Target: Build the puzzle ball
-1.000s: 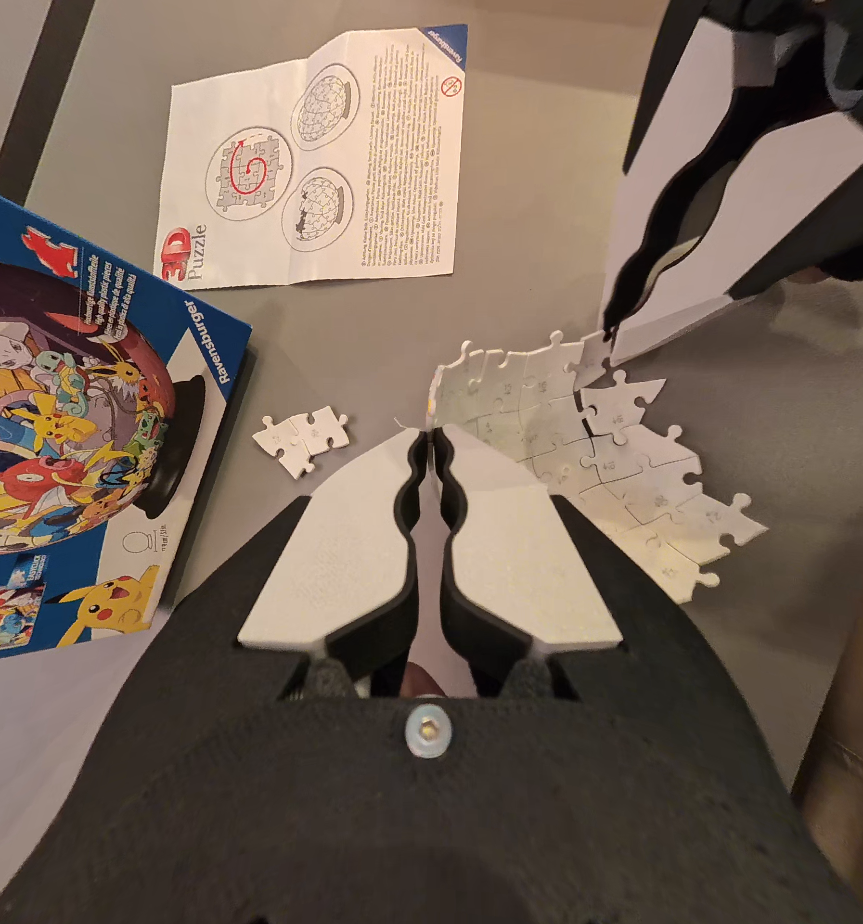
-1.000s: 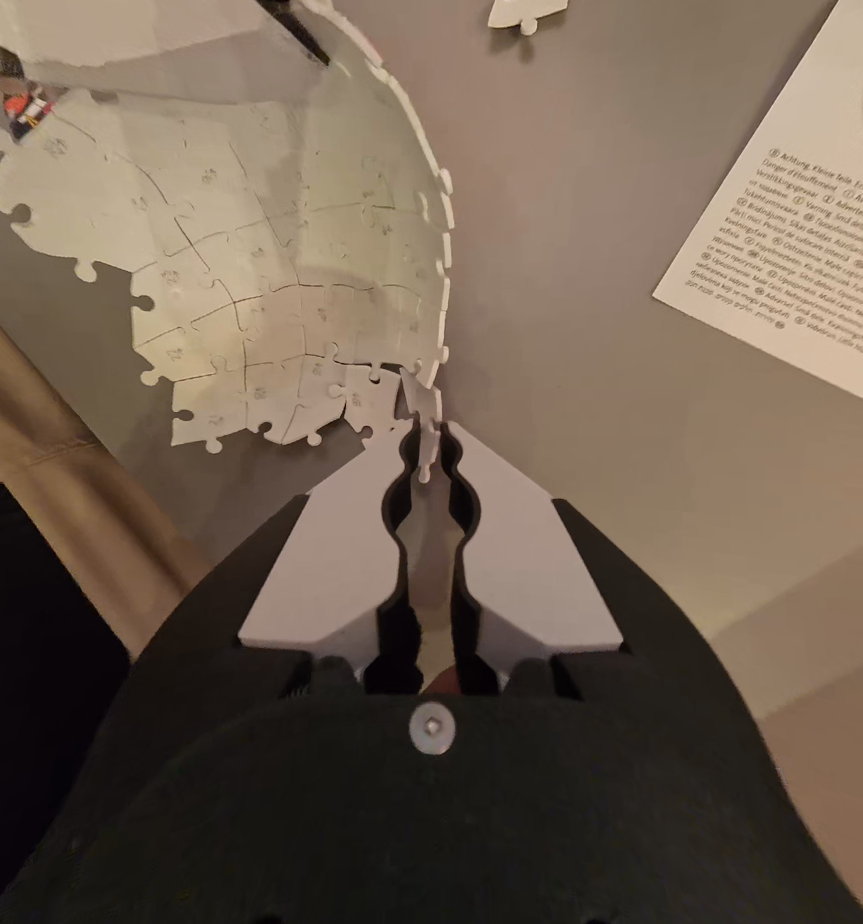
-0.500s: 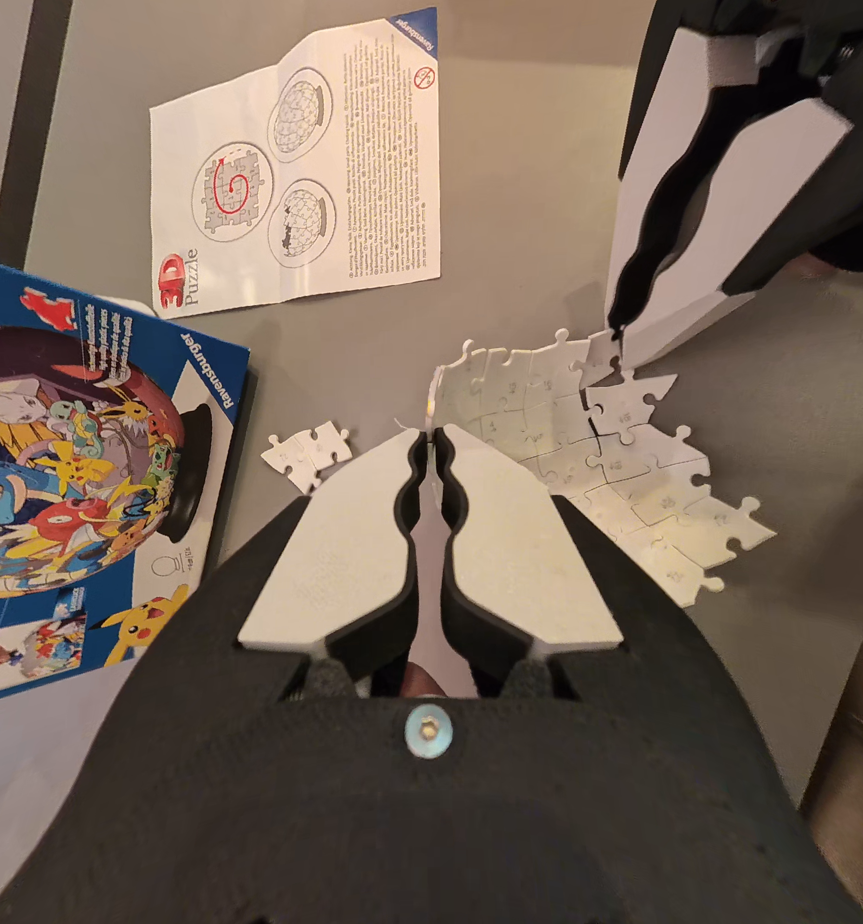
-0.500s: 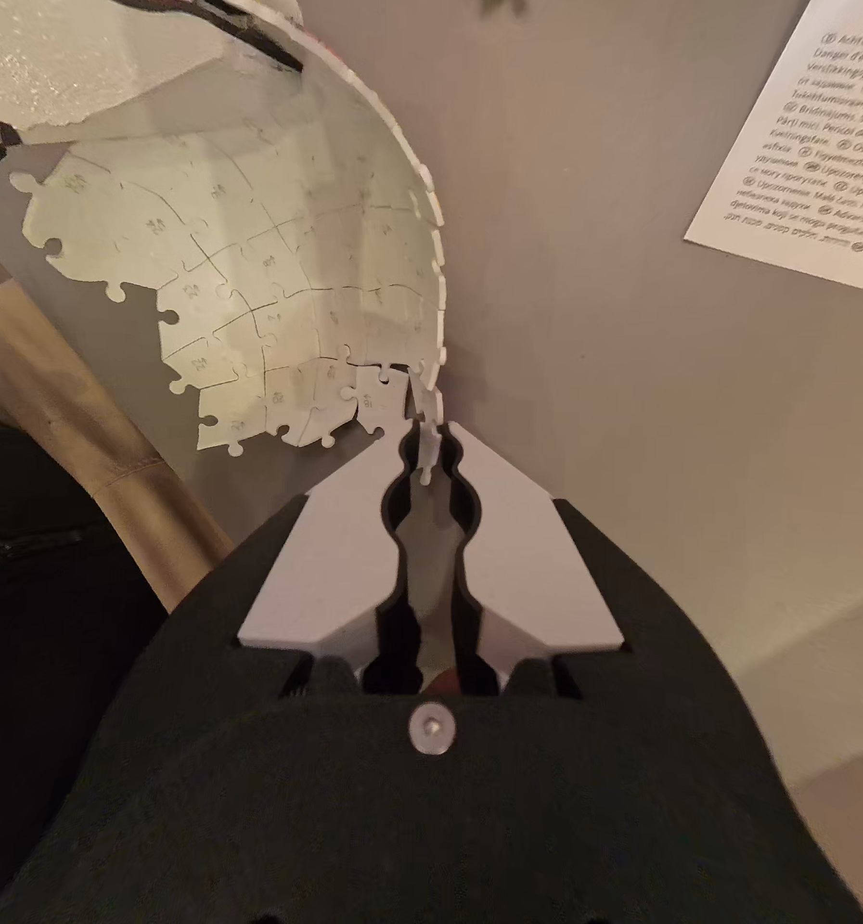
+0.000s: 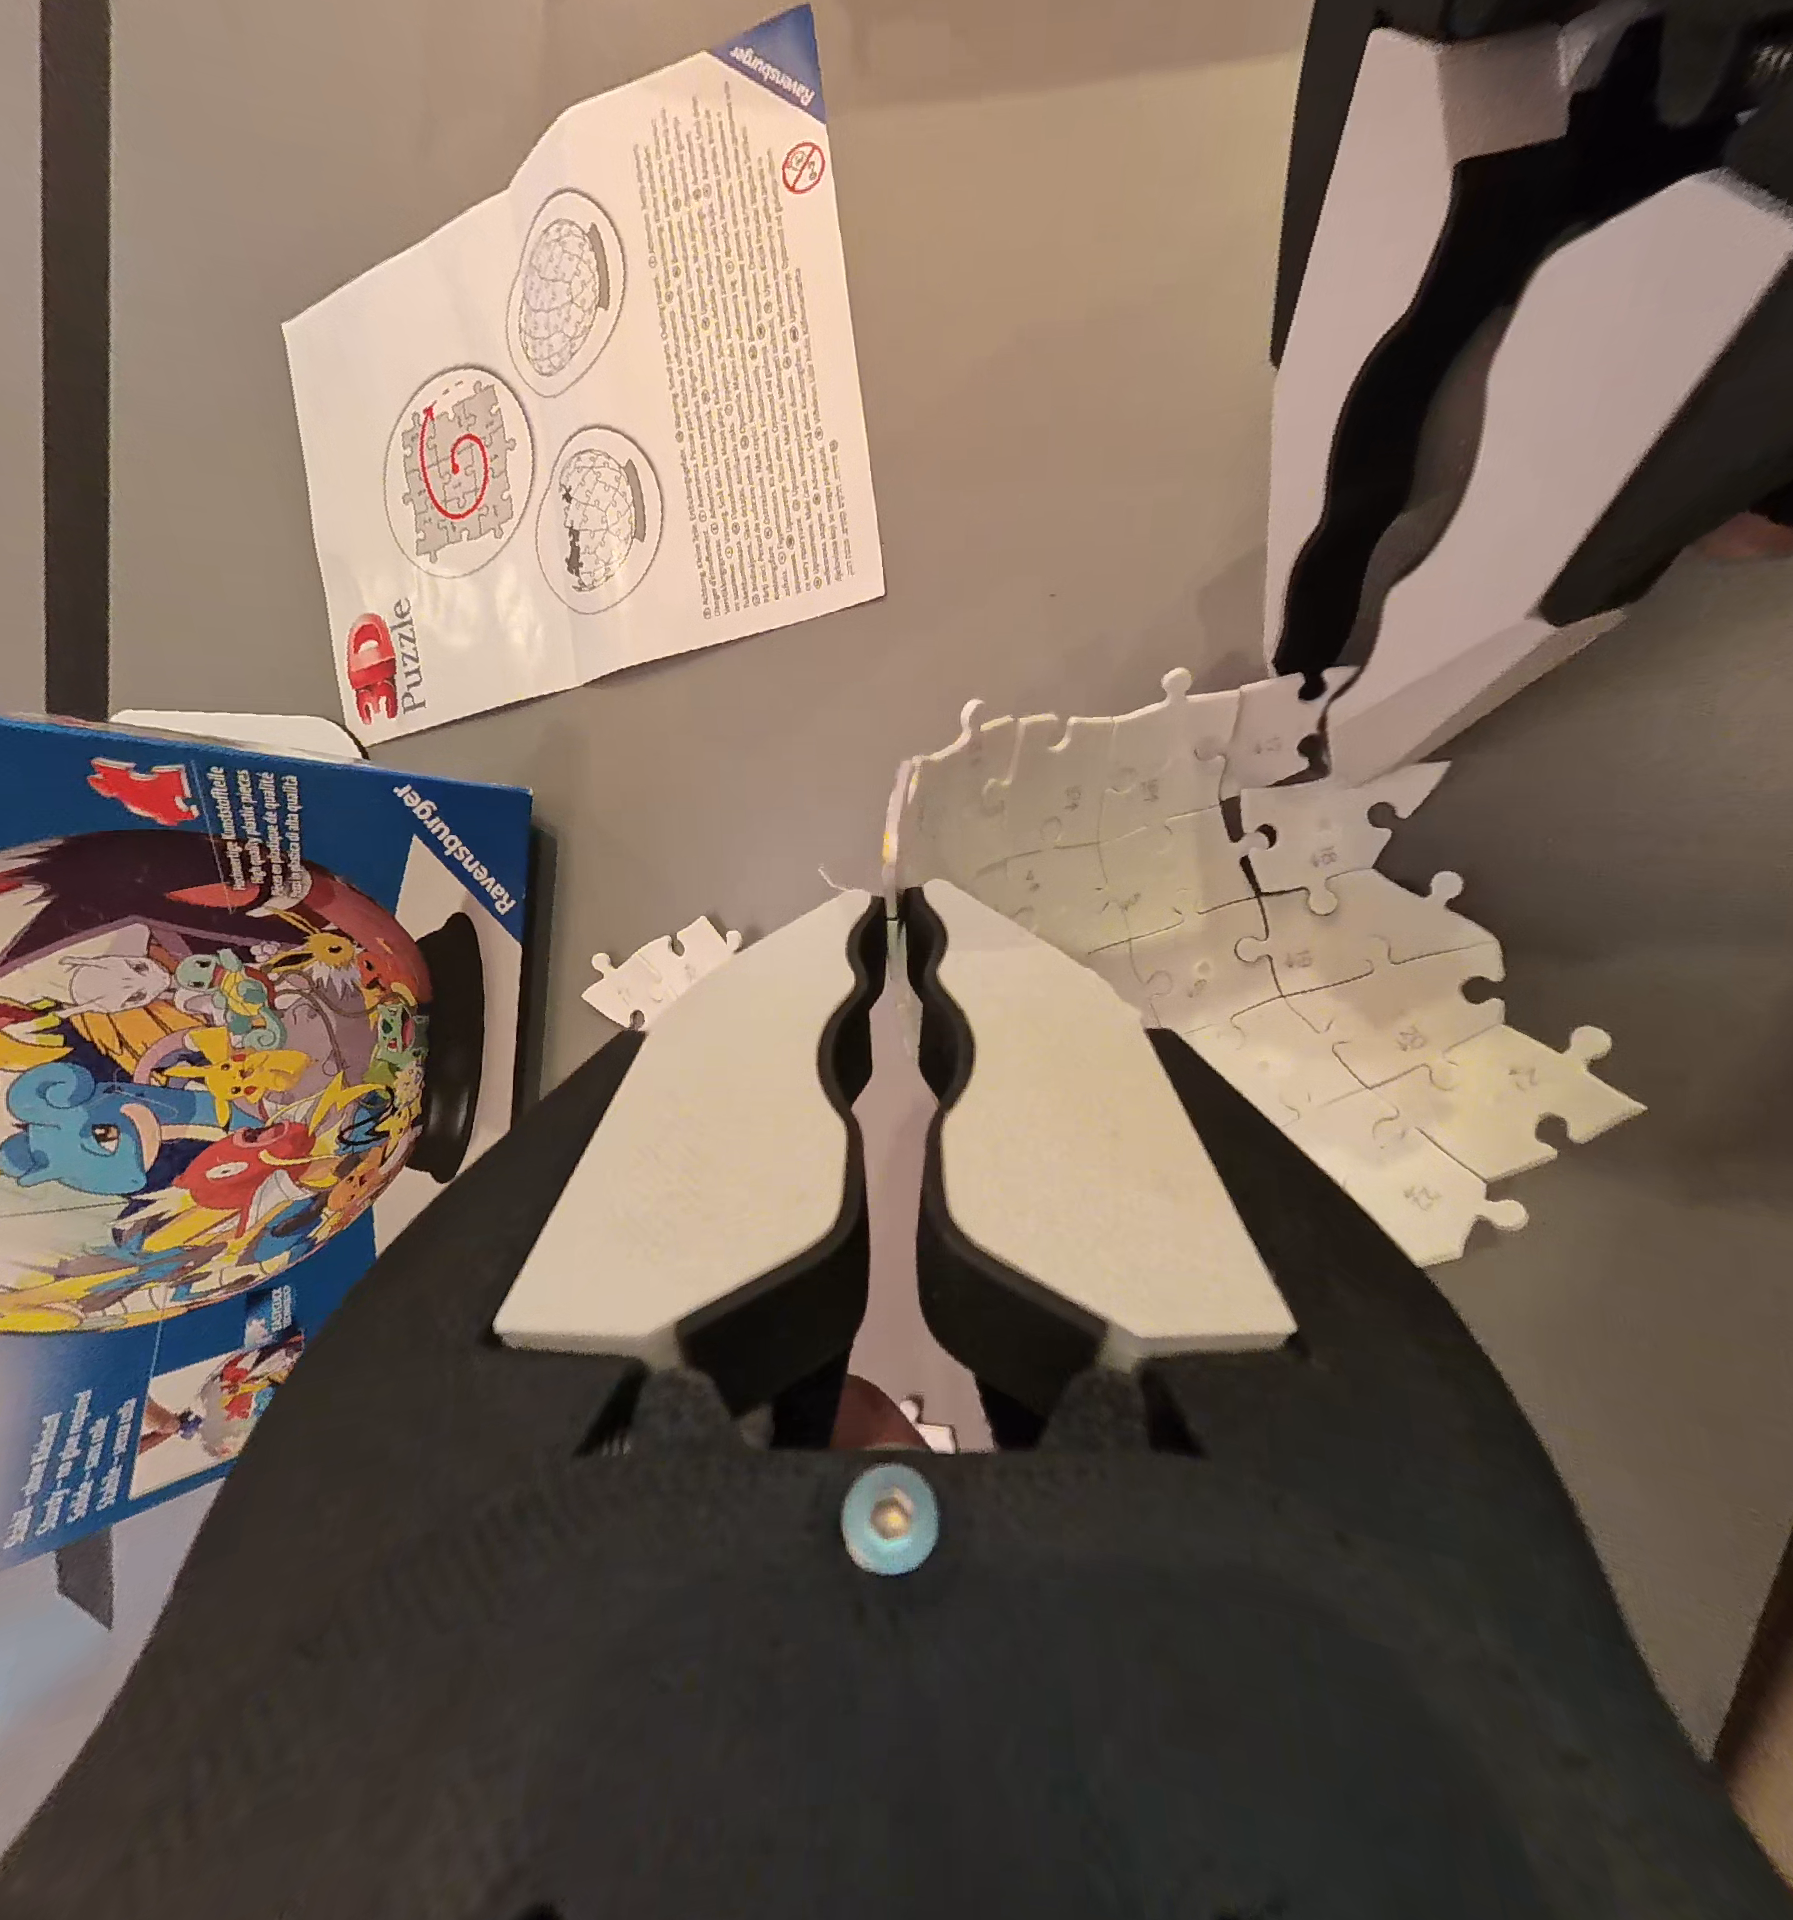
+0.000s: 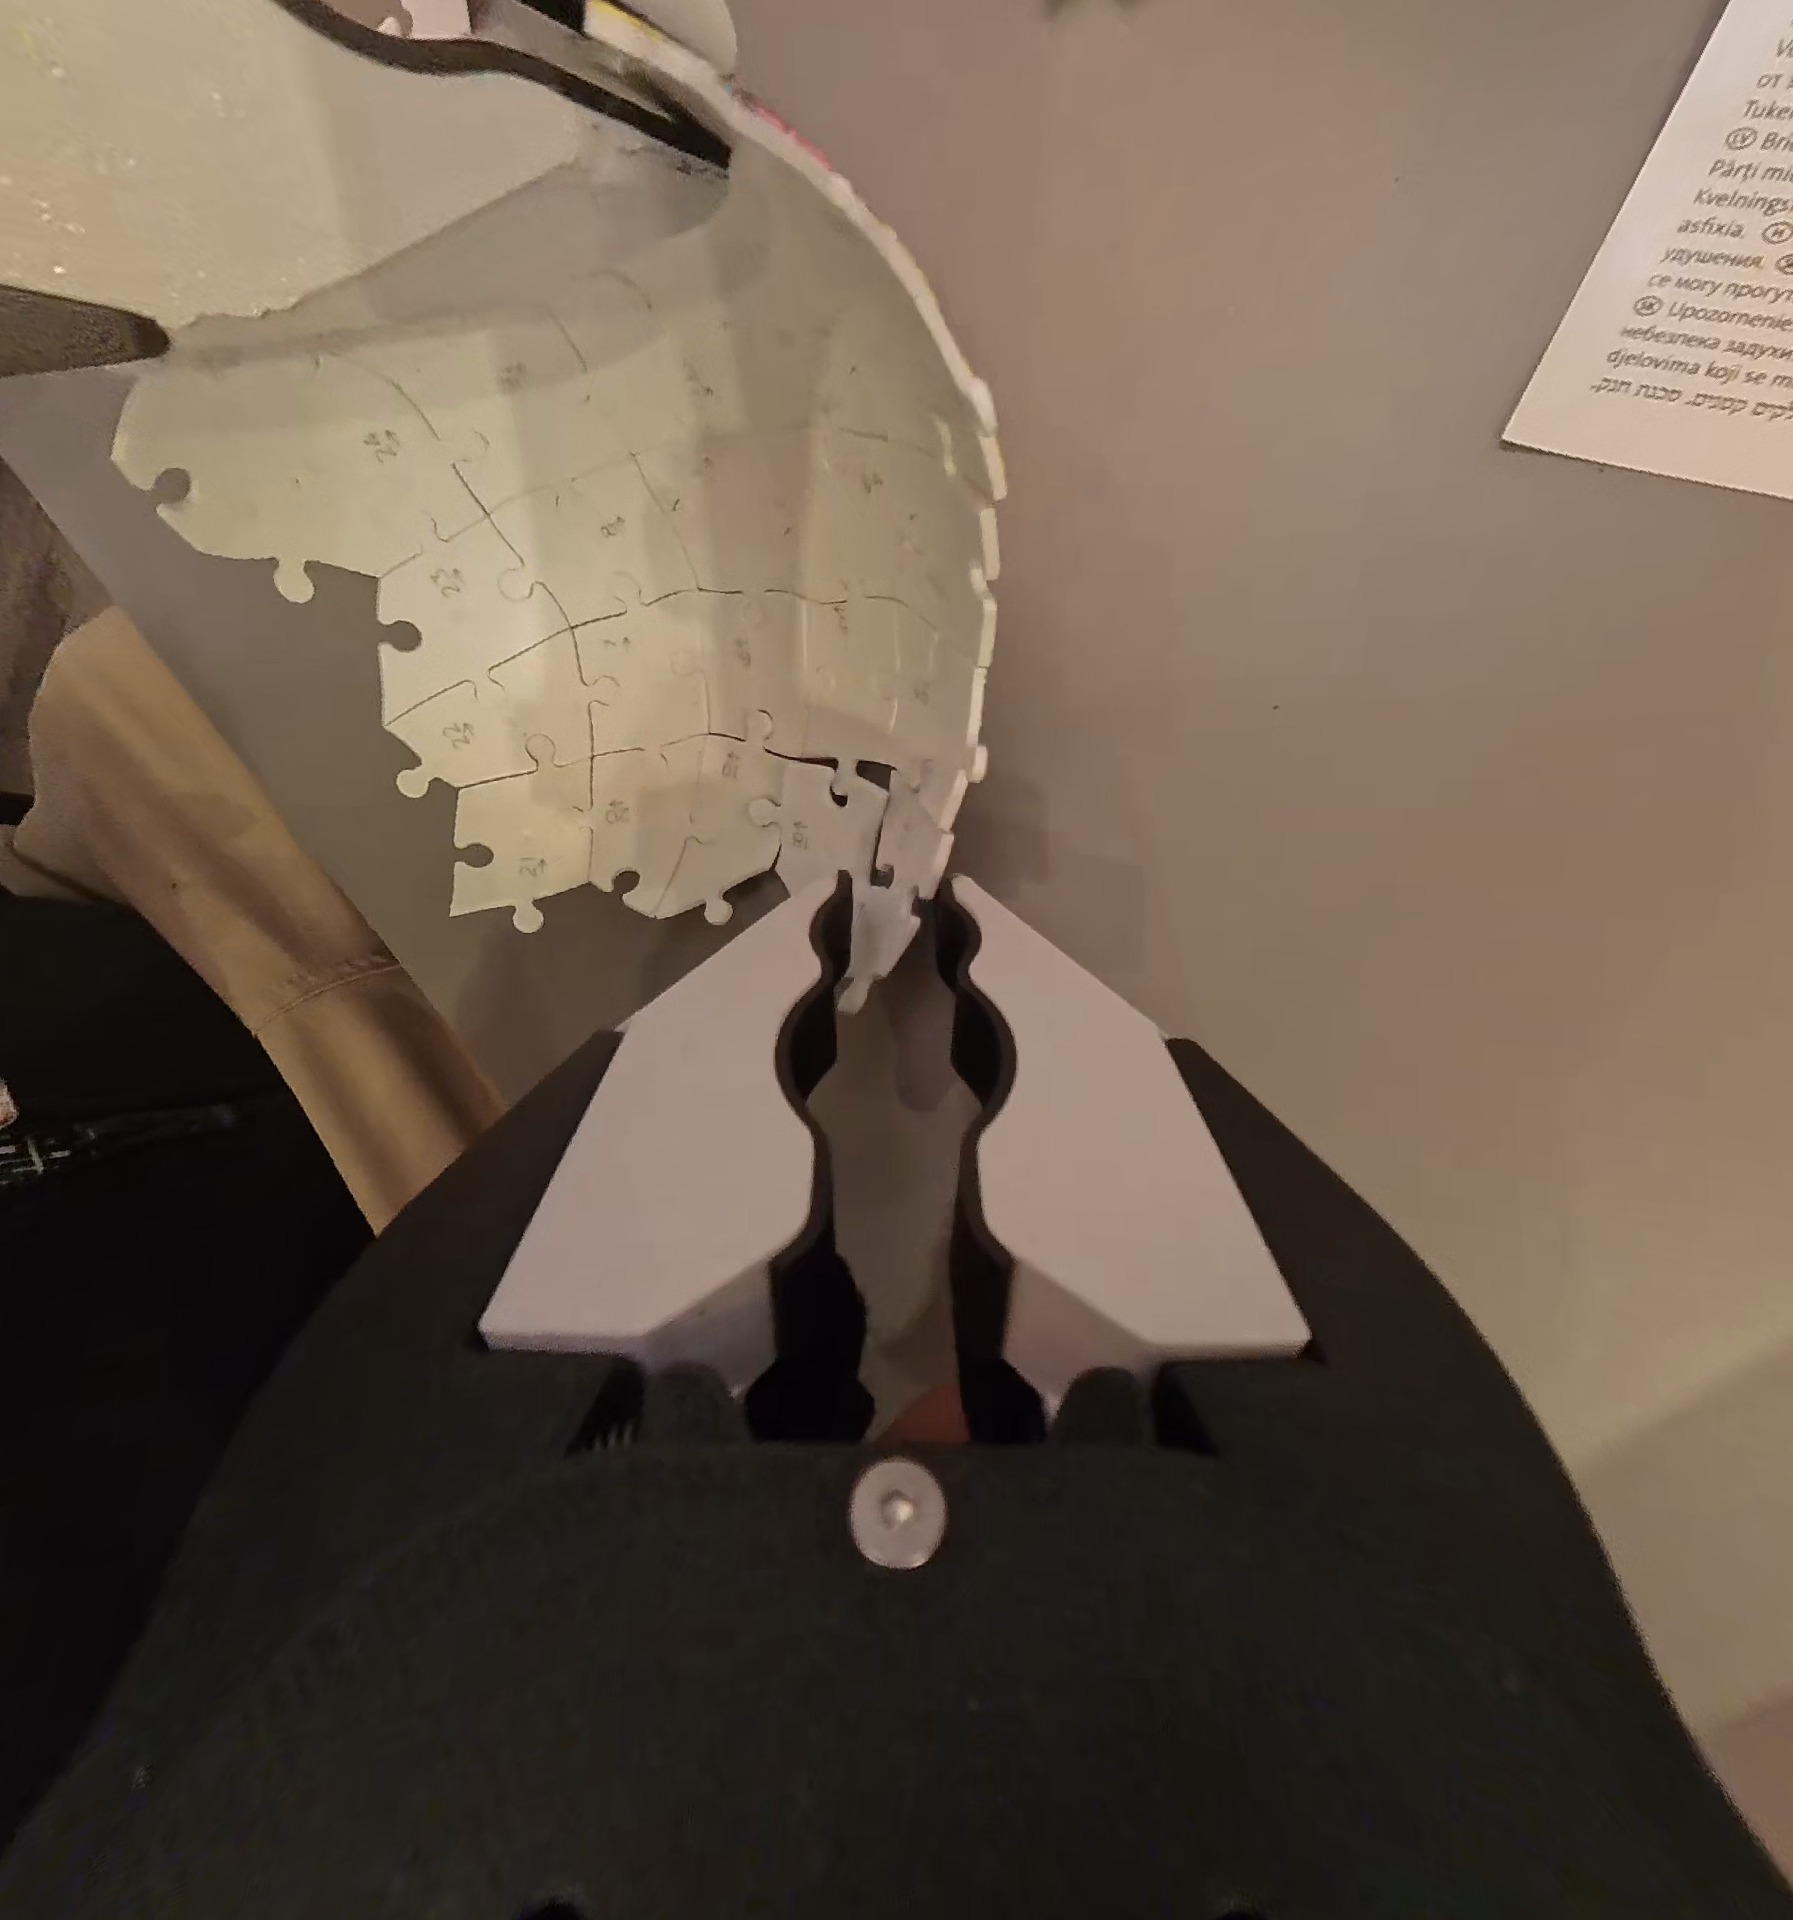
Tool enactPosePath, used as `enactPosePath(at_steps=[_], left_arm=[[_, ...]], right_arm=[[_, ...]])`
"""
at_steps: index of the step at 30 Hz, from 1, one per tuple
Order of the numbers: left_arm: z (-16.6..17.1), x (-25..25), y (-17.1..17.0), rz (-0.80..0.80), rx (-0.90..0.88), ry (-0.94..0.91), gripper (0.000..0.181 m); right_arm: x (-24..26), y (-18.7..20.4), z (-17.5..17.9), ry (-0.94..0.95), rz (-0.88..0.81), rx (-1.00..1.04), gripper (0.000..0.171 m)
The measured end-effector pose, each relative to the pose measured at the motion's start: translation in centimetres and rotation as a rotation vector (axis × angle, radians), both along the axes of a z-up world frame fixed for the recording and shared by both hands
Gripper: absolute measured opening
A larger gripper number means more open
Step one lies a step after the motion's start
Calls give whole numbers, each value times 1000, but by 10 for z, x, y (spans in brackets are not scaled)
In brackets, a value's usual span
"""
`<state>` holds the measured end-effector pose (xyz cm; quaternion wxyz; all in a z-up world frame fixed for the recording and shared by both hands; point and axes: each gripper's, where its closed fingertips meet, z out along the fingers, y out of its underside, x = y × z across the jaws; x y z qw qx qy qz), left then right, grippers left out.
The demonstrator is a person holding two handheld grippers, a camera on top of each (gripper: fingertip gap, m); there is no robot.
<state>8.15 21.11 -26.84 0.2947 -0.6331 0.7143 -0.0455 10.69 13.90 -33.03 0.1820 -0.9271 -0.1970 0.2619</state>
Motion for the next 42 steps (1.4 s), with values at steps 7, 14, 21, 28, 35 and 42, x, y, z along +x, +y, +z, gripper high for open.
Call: enactPosePath(at_steps=[7,14,21,28,35,42], left_arm=[[2,2,-2,-20,23,8,3],[4,5,-5,-47,48,16,3],[6,6,-8,-62,65,18,3],[7,8,-9,-77,87,22,3],[7,8,-11,-79,101,15,3],[8,7,-11,-77,103,14,3]], right_arm=[[7,-3,1,-54,16,33,19],[2,-13,2,-108,100,70,28],[0,-13,-1,-166,128,108,27],[5,-13,-2,-230,147,133,27],[3,-15,-2,-235,141,139,25],[3,-17,-1,-254,125,194,35]])
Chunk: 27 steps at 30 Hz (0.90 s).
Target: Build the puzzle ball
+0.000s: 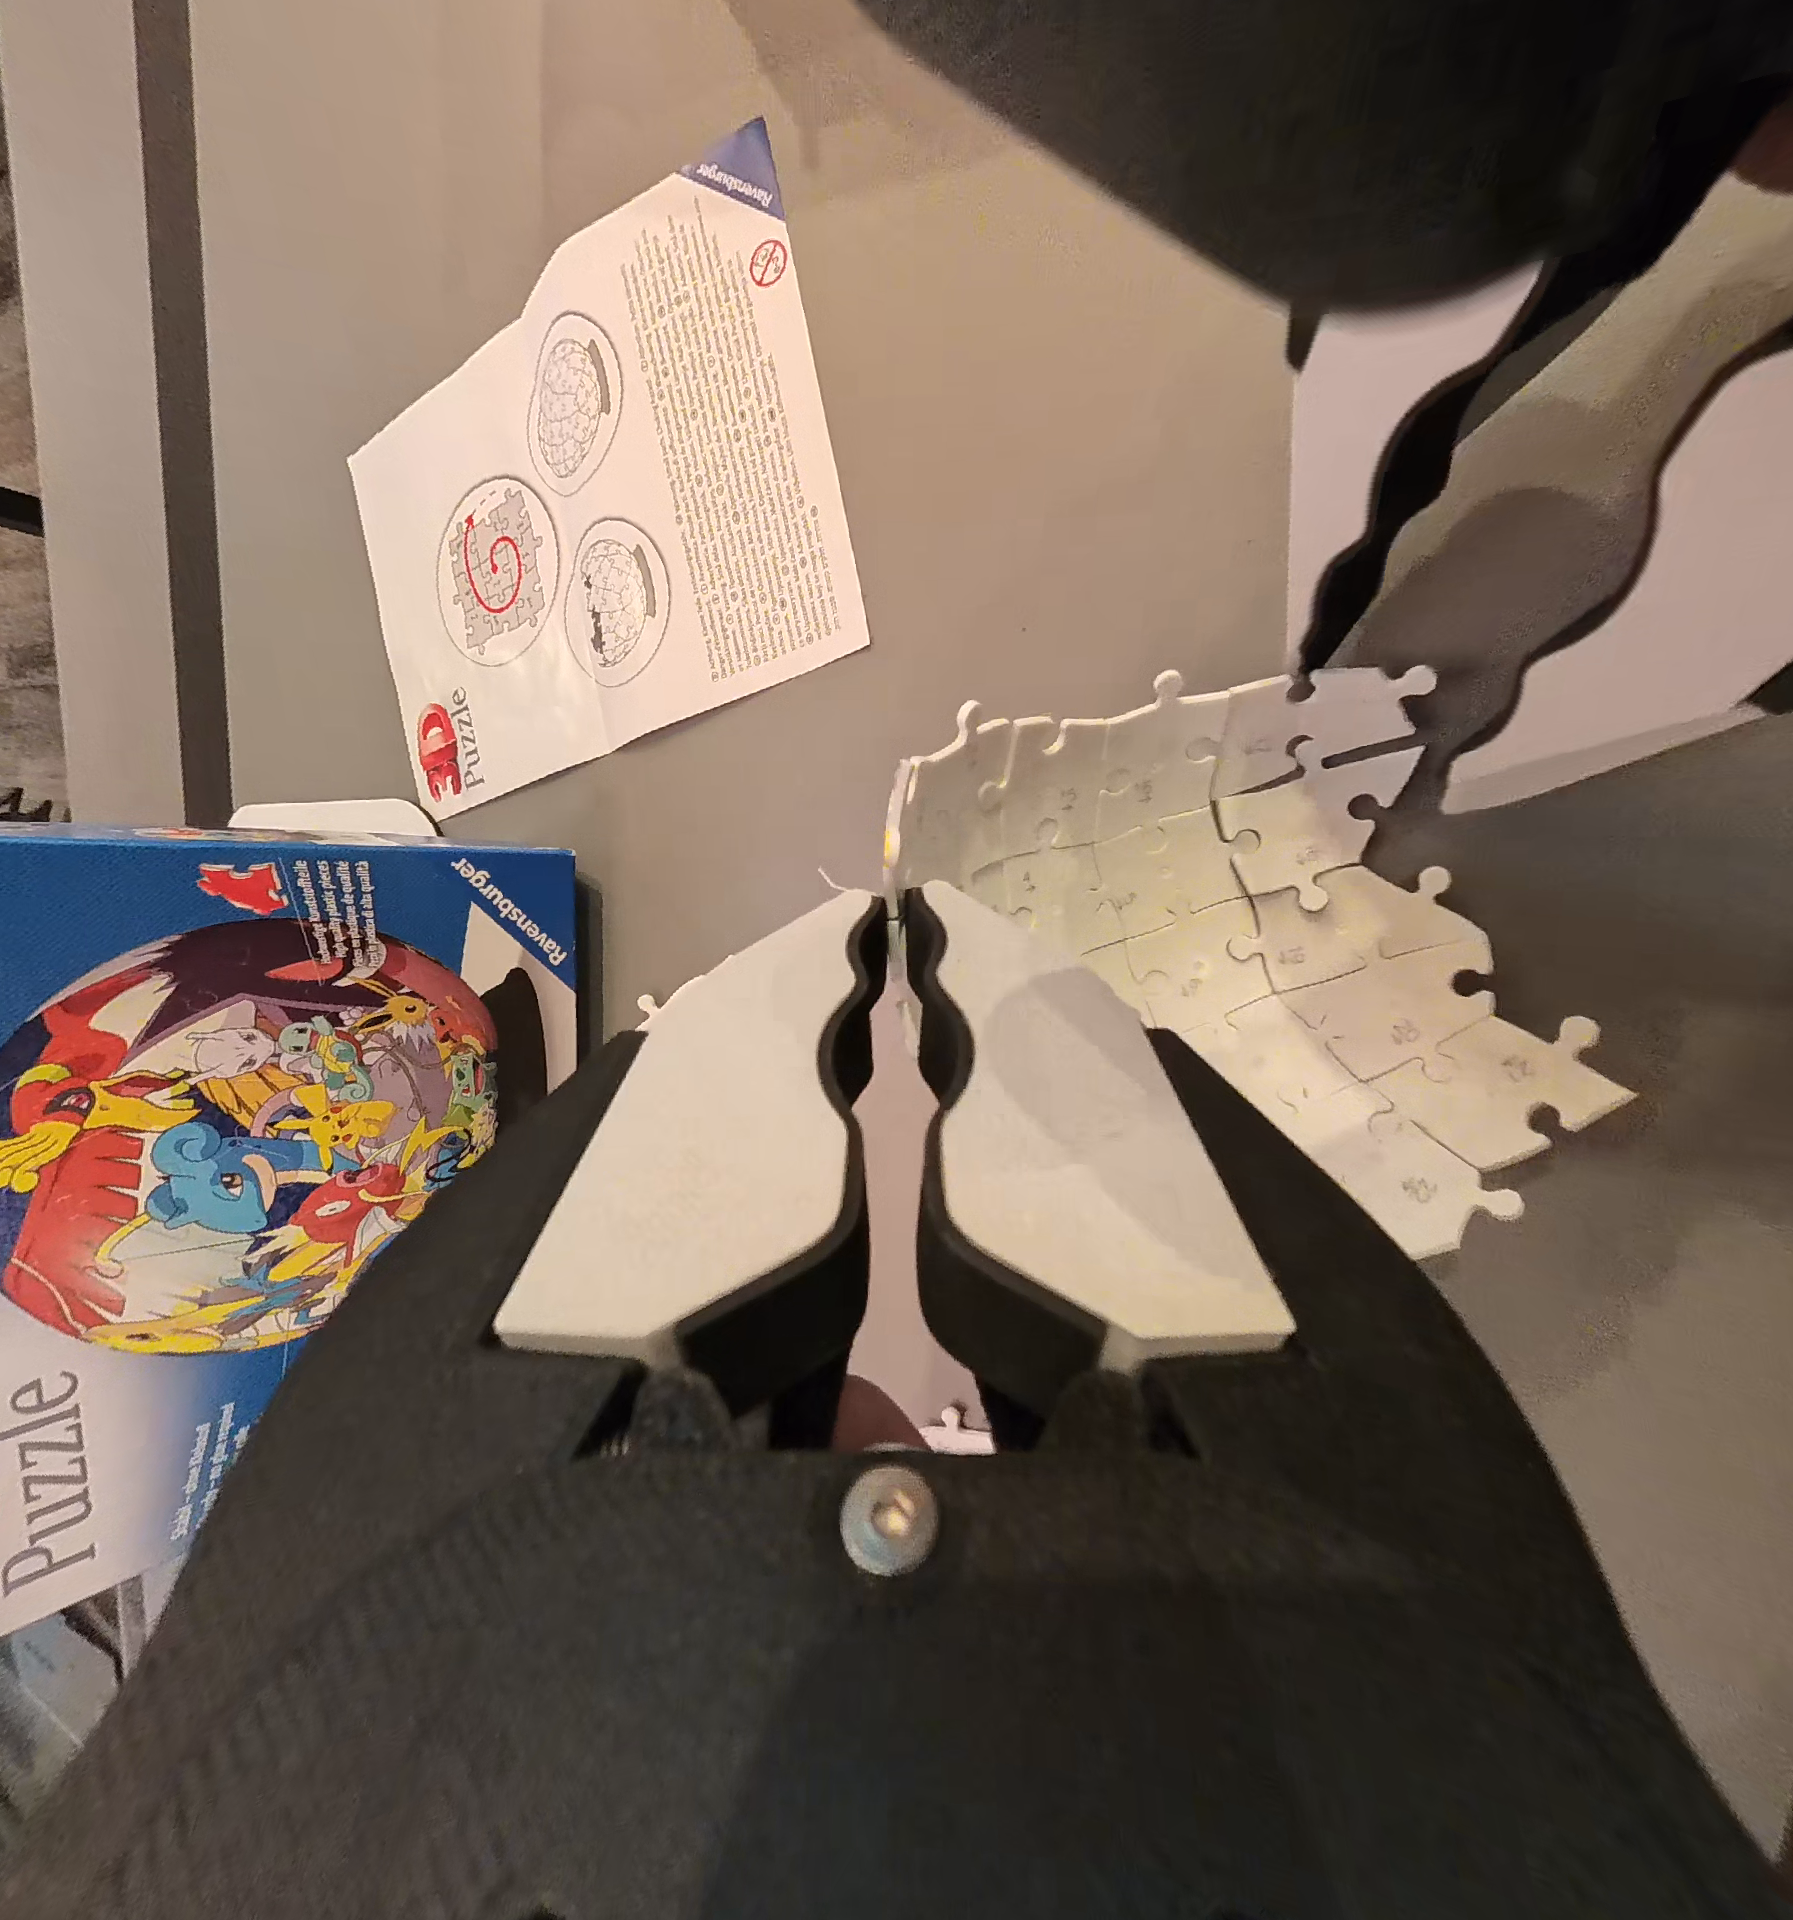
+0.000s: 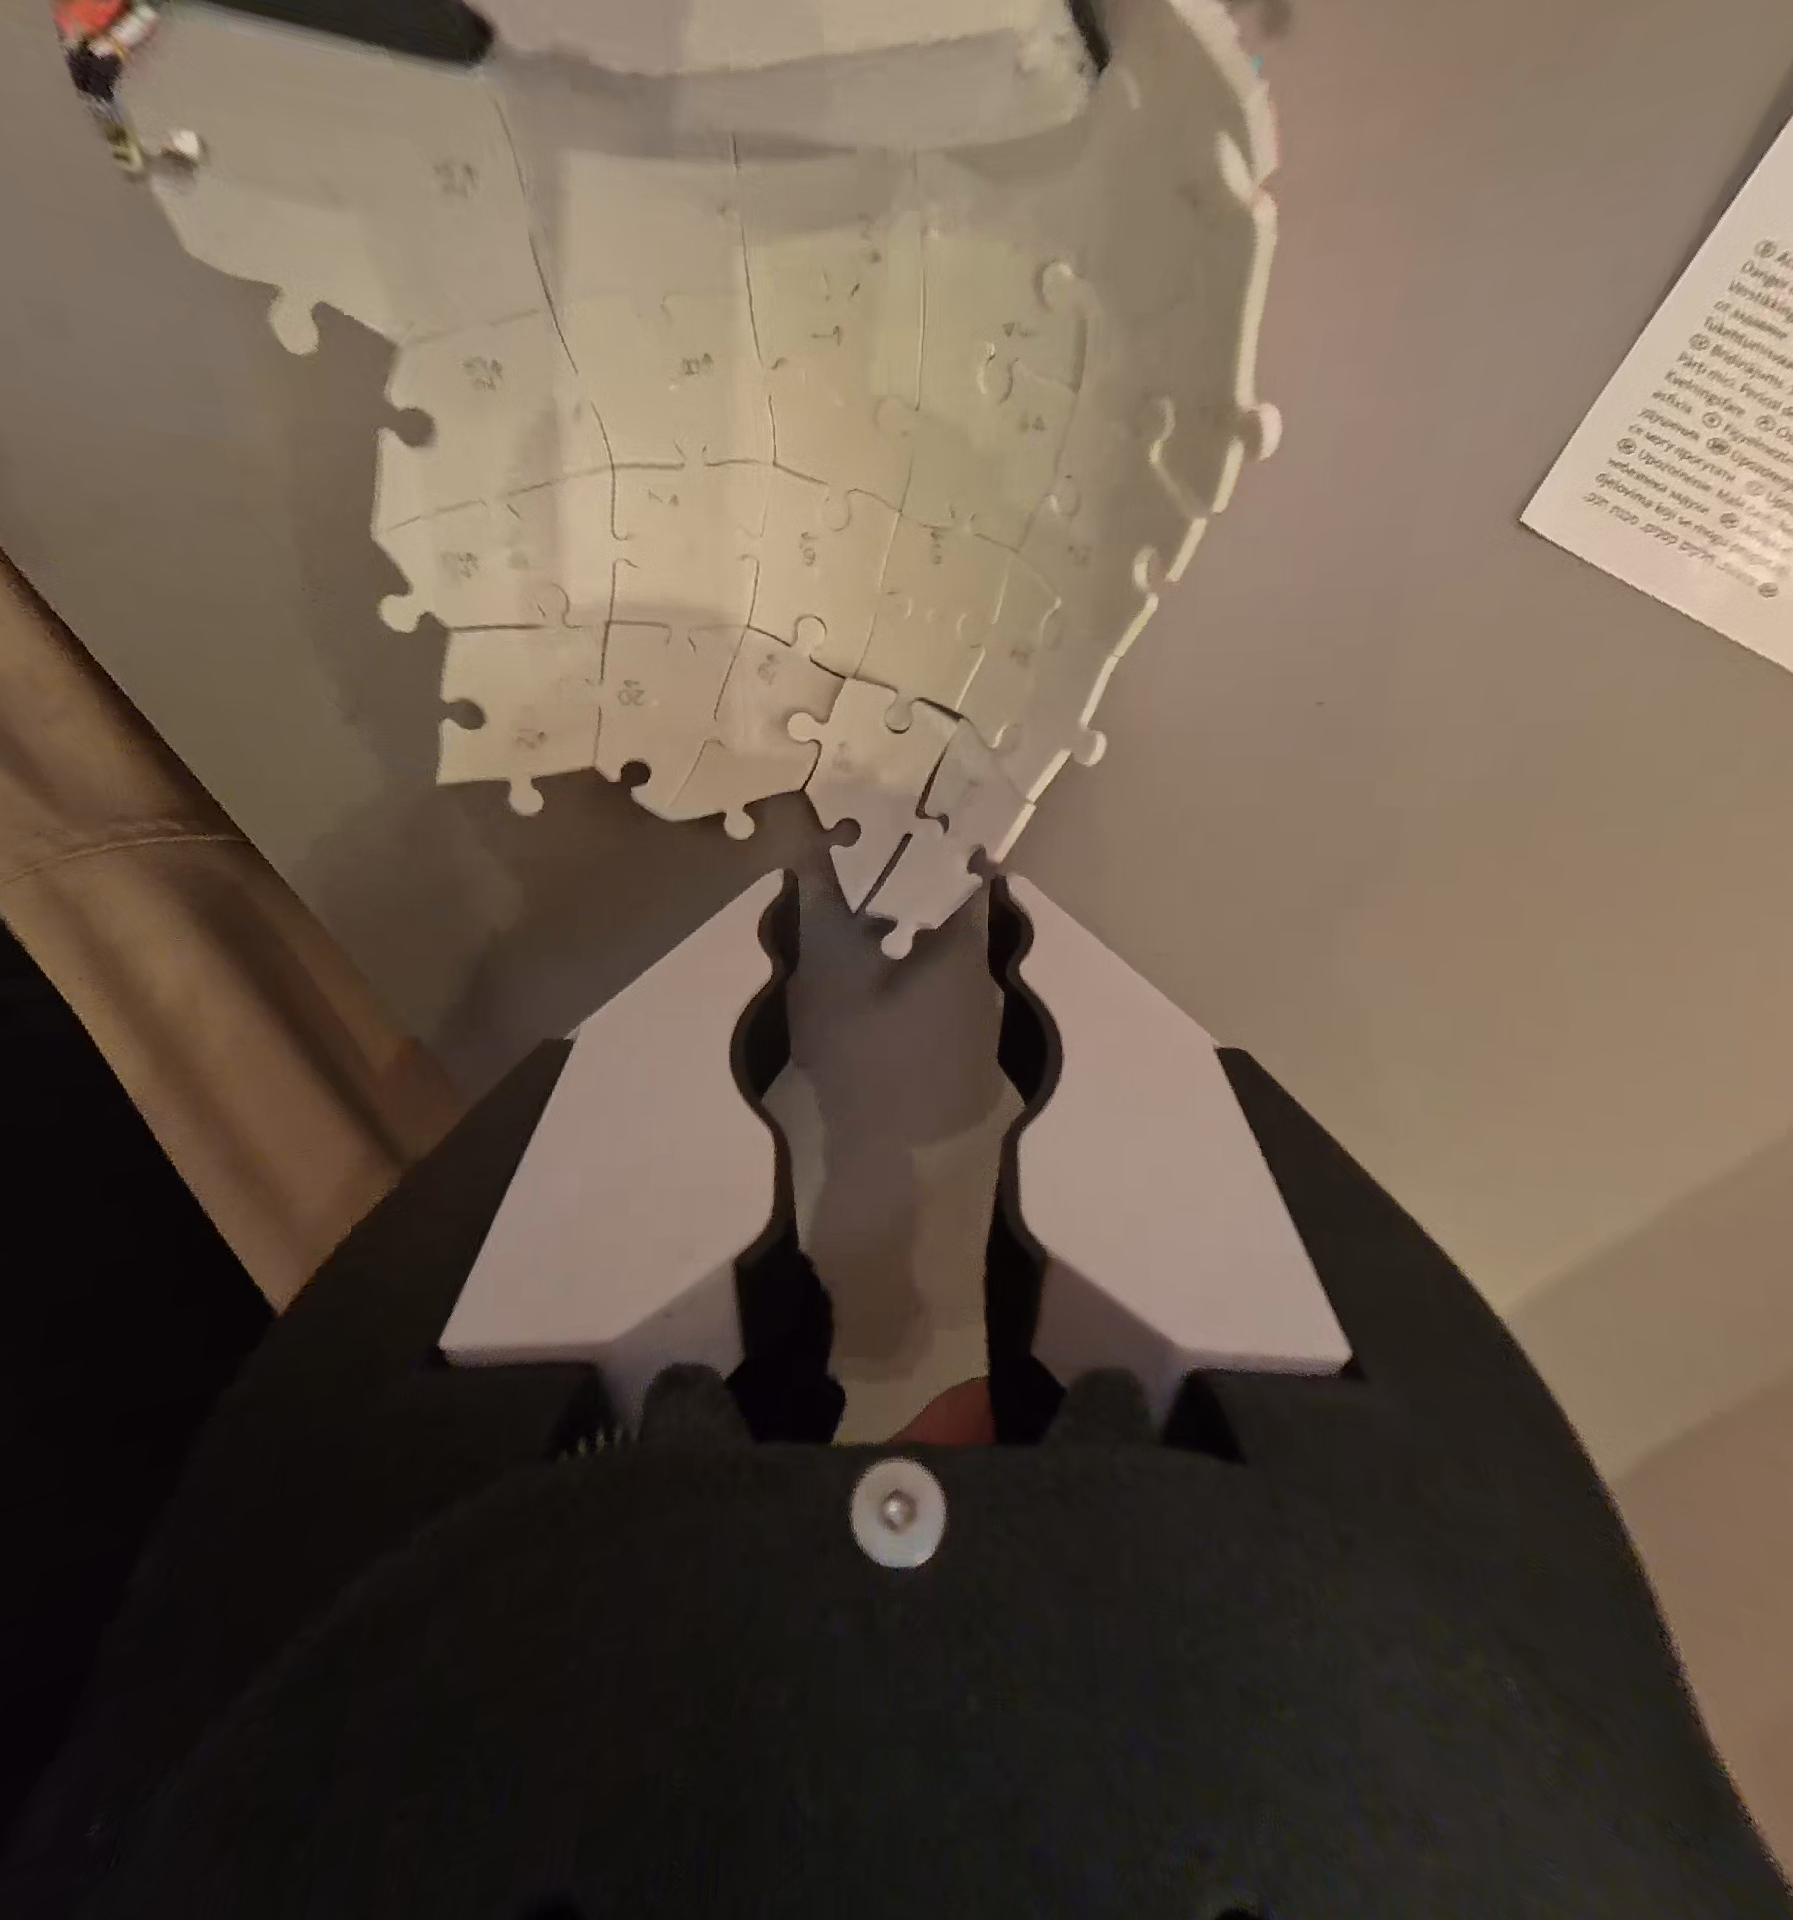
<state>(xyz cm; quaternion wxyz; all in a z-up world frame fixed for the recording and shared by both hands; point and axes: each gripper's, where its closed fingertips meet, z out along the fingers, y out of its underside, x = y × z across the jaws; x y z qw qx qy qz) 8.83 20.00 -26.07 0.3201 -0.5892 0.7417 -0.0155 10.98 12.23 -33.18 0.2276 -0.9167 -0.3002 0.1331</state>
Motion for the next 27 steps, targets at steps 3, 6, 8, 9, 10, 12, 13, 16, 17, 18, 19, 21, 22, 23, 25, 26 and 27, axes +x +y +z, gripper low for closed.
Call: enactPosePath(at_steps=[3,6,8,9,10,12,13,16,17,18,19,21,22,23,25,26,27], left_arm=[[0,1,-1,-3,0,-2,3],[1,2,-2,-6,5,2,3],[2,2,-3,-7,4,-1,3],[2,2,-2,-8,6,-1,3],[2,2,-2,-6,5,-1,3],[1,2,-2,-4,3,-3,3],[1,1,-2,-3,4,-2,3],[1,2,-2,-3,3,-2,3],[1,2,-2,-3,4,-1,3],[1,2,-2,-3,4,0,3],[1,2,-2,-3,4,0,3],[1,2,-2,-2,7,1,3],[1,1,-1,1,7,4,3],[1,1,-1,2,6,5,3],[0,1,-1,3,3,5,3],[0,1,0,5,2,6,3],[0,1,0,6,1,6,3]], right_arm=[[0,4,-2,-22,-5,51,31],[2,5,-3,-55,7,75,27],[2,5,-3,-60,8,83,26],[3,6,-3,-63,7,87,24],[2,6,-3,-64,8,88,24],[2,6,-3,-64,5,88,25],[2,6,-3,-64,5,87,28],[2,7,-2,-64,1,92,30],[3,7,0,-61,-3,98,31],[4,8,2,-56,-11,106,32],[4,9,5,-47,-19,114,32],[4,10,9,-28,-28,122,30],[4,11,10,-31,-30,126,27],[5,11,11,-40,-29,129,24],[3,11,16,-29,-24,151,21],[1,11,18,-16,-16,159,19],[-1,12,19,-7,-8,169,17]])
